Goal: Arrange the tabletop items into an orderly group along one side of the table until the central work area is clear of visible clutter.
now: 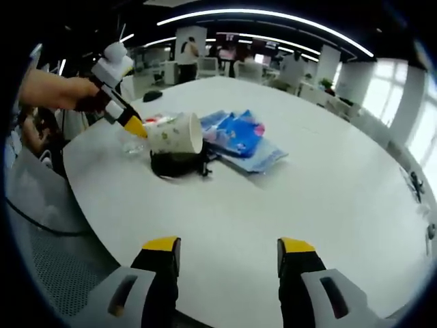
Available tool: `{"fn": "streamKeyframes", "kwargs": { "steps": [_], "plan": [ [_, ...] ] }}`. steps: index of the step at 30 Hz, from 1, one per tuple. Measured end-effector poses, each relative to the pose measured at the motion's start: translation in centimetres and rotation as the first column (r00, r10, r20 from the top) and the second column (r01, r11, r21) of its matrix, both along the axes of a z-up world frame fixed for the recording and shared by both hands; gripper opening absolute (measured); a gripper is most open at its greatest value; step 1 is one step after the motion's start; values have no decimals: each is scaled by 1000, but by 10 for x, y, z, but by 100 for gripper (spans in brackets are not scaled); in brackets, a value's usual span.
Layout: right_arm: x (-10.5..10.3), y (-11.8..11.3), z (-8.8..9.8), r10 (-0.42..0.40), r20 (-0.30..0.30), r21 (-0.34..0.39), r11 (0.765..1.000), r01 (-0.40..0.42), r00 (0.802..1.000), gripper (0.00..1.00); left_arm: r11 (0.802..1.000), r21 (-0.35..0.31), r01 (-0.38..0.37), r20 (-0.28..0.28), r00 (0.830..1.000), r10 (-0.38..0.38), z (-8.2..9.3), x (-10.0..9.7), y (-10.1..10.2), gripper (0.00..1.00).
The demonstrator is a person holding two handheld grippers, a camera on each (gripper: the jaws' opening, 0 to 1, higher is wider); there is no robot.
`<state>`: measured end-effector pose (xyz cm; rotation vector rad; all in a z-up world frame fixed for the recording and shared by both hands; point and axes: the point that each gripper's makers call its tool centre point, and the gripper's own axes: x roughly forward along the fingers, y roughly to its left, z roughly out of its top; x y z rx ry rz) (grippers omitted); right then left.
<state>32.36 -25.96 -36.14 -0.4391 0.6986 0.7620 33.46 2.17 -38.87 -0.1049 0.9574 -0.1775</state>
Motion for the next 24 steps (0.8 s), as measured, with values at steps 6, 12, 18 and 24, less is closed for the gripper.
{"fn": "streamKeyframes", "kwargs": {
  "steps": [6, 12, 18, 24],
  "plan": [
    [0, -1, 1, -6, -1, 1, 1000, 6, 1000, 57, 1000, -5, 9, -18, 1000, -9, -7, 4, -2, 70],
    [0, -1, 1, -3, 3, -7, 1000, 3, 1000, 57, 1000, -9, 5, -28, 1000, -5, -12, 6, -2, 68],
    [1, -1, 0, -7, 0, -3, 1000, 7, 1000, 57, 1000, -17, 7, -47, 999, -8, -17, 8, -4, 70],
    [0, 0, 1, -2, 0, 2, 1000, 2, 1000, 56, 999, -37, -27, -37, 999, 26, -12, 10, -13, 63]
  ]
}}
